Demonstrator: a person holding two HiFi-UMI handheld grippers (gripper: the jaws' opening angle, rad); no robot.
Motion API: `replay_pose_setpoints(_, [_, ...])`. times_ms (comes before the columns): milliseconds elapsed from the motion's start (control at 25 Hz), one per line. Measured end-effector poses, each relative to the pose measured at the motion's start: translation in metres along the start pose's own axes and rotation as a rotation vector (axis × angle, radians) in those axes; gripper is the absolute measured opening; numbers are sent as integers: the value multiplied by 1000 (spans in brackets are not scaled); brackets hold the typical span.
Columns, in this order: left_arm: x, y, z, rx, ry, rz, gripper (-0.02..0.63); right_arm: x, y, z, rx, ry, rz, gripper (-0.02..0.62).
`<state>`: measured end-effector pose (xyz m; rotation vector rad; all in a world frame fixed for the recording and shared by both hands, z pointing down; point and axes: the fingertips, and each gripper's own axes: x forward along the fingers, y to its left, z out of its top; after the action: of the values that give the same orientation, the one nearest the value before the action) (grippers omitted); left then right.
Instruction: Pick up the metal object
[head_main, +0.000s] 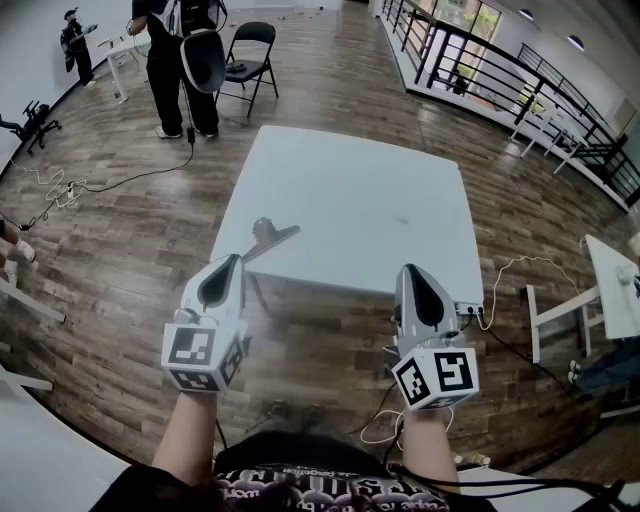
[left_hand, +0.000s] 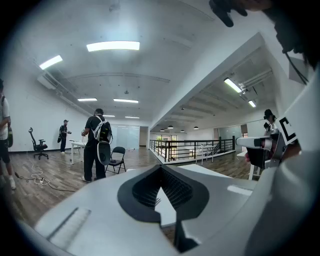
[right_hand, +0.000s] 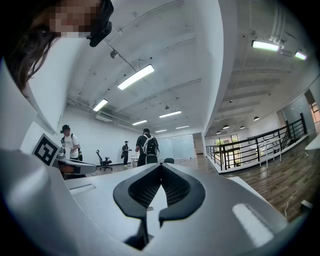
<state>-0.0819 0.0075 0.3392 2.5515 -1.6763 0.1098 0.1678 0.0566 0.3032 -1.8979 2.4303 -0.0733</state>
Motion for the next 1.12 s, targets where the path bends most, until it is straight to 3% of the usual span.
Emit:
replay_pose_setpoints(320, [1,-8,2,10,-16,19,-3,2,-7,4,2,-18,42,11])
replay_pose_setpoints(680, [32,18,-11,-4,8,42,-5,39,-8,-13,-10,11,61,11])
replay_pose_setpoints(1120, [118,57,-15,27,23,-63,-3,114,-21,-19,-23,0,-9,11])
